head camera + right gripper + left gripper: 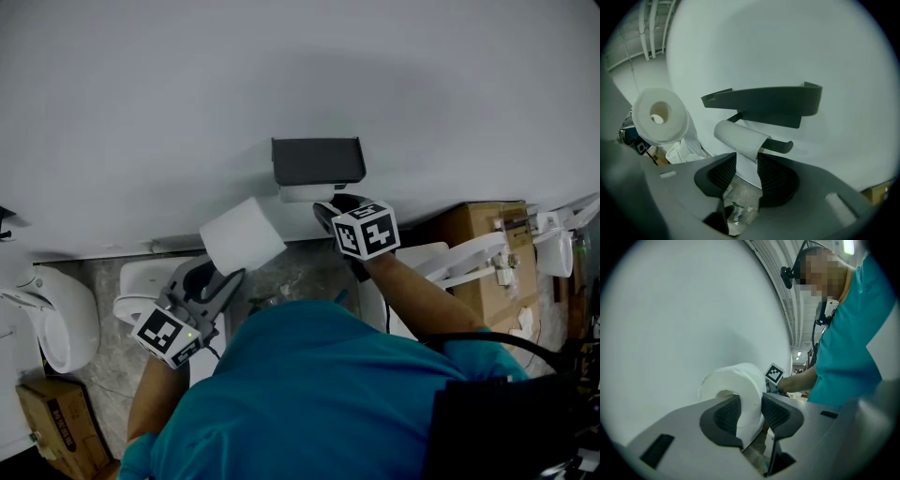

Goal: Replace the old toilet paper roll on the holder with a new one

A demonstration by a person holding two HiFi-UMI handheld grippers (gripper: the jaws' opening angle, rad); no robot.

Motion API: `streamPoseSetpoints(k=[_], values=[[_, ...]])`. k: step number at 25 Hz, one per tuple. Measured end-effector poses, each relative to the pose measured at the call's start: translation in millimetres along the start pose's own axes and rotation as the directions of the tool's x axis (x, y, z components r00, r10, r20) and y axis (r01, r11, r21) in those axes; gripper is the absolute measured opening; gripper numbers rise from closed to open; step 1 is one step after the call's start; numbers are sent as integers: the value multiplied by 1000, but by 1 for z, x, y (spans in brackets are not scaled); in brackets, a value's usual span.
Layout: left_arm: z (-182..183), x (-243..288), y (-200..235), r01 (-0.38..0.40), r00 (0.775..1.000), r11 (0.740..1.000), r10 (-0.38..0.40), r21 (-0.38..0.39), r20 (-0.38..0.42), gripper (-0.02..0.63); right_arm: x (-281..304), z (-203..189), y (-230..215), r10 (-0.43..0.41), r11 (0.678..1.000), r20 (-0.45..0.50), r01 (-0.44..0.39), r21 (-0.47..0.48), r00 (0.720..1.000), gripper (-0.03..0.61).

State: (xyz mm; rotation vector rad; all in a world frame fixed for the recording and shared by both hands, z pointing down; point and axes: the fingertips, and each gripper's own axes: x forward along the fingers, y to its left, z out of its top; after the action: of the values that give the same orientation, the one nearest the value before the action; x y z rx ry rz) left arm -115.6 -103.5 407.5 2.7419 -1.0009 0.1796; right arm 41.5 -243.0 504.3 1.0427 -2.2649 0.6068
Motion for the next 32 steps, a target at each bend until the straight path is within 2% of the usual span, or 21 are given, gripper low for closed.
streamPoseSetpoints(k=[3,6,10,15,23,28,32], values=[[2,0,-3,9,1000,1000,-9,6,0,138,1,1,5,18,1000,-2,-18,-5,1000,153],[6,0,-2,10,1000,1000,-10,10,3,138,-4,-2,1,30,999,-4,-30,12,1000,237],[15,5,1,4,1000,1000,-5,29,15,138,-20,-14,-10,49,999,-17,-49,18,999,279],[42,15,-2,46,999,996,-47,71,17,138,-49,-34,-30,33,999,-16,-32,36,999,281],[118,50,-9,121,989,973,-134,195,56,138,-87,-52,-73,-36,992,37,31,125,999,281],[146,82,-10,146,987,949,-157,281,17,138,-101,-59,-86,-49,987,63,39,157,997,281],[151,109,-6,173,984,938,-177,300,-14,138,-107,-65,-97,-57,983,72,43,176,996,281]])
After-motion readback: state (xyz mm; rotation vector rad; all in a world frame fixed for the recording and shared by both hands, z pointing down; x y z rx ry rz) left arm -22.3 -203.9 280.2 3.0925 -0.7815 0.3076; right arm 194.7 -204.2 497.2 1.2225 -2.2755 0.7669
